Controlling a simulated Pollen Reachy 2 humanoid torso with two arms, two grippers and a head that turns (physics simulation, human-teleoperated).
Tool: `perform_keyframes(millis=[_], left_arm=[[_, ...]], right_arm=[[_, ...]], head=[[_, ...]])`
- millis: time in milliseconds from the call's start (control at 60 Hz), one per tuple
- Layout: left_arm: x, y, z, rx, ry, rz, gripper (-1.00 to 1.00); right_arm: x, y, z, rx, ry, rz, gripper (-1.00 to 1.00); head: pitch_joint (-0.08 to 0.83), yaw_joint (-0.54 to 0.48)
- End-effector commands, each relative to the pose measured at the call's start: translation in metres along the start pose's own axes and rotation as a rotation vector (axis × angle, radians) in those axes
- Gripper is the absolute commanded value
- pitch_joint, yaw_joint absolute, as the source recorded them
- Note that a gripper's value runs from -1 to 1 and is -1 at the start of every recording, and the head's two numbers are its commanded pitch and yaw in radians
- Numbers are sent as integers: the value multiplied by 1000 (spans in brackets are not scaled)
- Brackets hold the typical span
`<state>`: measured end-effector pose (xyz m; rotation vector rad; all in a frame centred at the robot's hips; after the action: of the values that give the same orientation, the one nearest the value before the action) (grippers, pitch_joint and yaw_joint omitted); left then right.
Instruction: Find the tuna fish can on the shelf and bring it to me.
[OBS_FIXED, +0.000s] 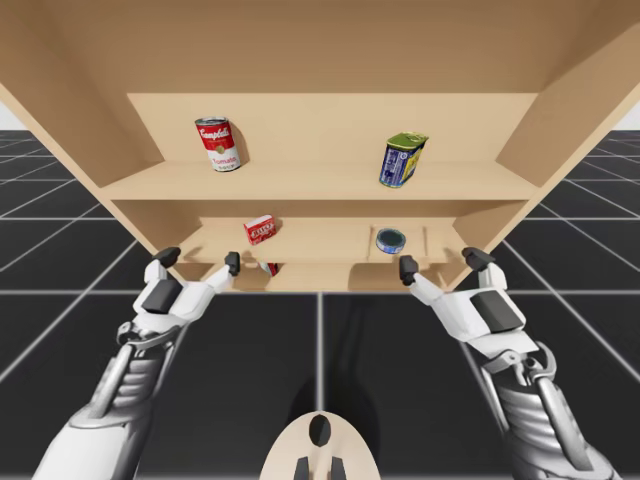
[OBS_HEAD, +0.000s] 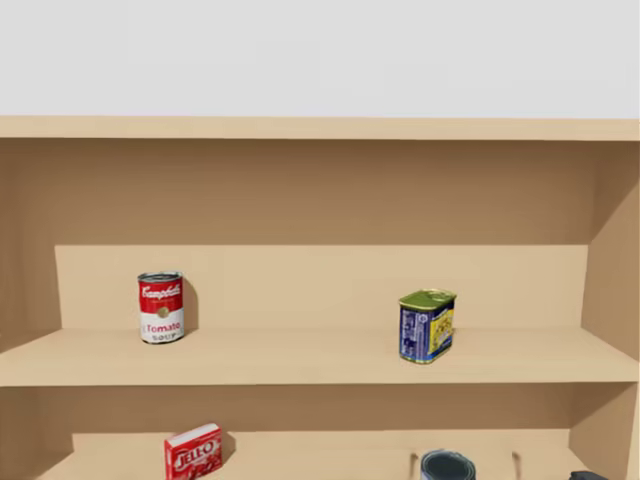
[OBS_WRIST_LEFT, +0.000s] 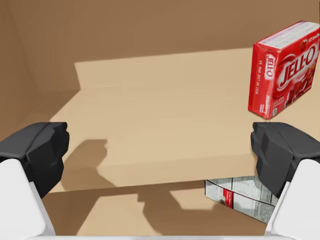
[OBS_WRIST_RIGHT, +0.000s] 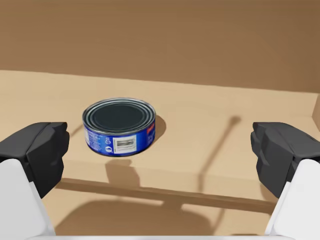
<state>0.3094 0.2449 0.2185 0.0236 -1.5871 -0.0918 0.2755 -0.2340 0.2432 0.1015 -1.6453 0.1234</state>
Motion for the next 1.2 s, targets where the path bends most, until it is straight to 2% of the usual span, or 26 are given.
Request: perform_keyframes(millis=[17,100,200,417,517,683,833,1000,1067,1167,1200], left_arm=[[-2,-1,0,0,-1,-7,-1000],[-1,-1,1,0,-2,-6,-1000],[-2,-1,1,2,-3,-9,-1000],[-3,-3,4,7,-13,-45,-1000],[-3,-4,5,3,-16,-60,-1000],[-3,-6,6,-4,-18,-74,-1000],[-3,-9,7,-12,-18,-75,-1000],[-2,-10,8,-20,-21,-57,-1000],[-2,-10,8,-21,-22,-54,-1000],[-2,-8,8,-19,-18,-41,-1000],[-2,-8,8,-19,-18,-40,-1000]], right_arm=[[-3,1,2,-29,-31,-22,-1000],[-1,1,2,14,-21,-17,-1000],[0,2,3,4,-15,8,-1000],[-2,3,3,-7,-19,36,-1000],[-5,4,2,-23,-32,90,-1000],[-6,5,2,-19,-30,91,-1000],[-4,6,3,-2,-18,53,-1000],[-4,7,3,-5,-10,52,-1000],[-1,8,3,10,-7,39,-1000],[15,15,5,60,6,-29,-1000],[17,15,6,65,5,-30,-1000]], head=[[-3,-20],[22,-18],[70,-20],[208,-52],[272,-82],[350,-149],[408,-224],[440,-265],[442,-265],[441,-260],[440,-260]])
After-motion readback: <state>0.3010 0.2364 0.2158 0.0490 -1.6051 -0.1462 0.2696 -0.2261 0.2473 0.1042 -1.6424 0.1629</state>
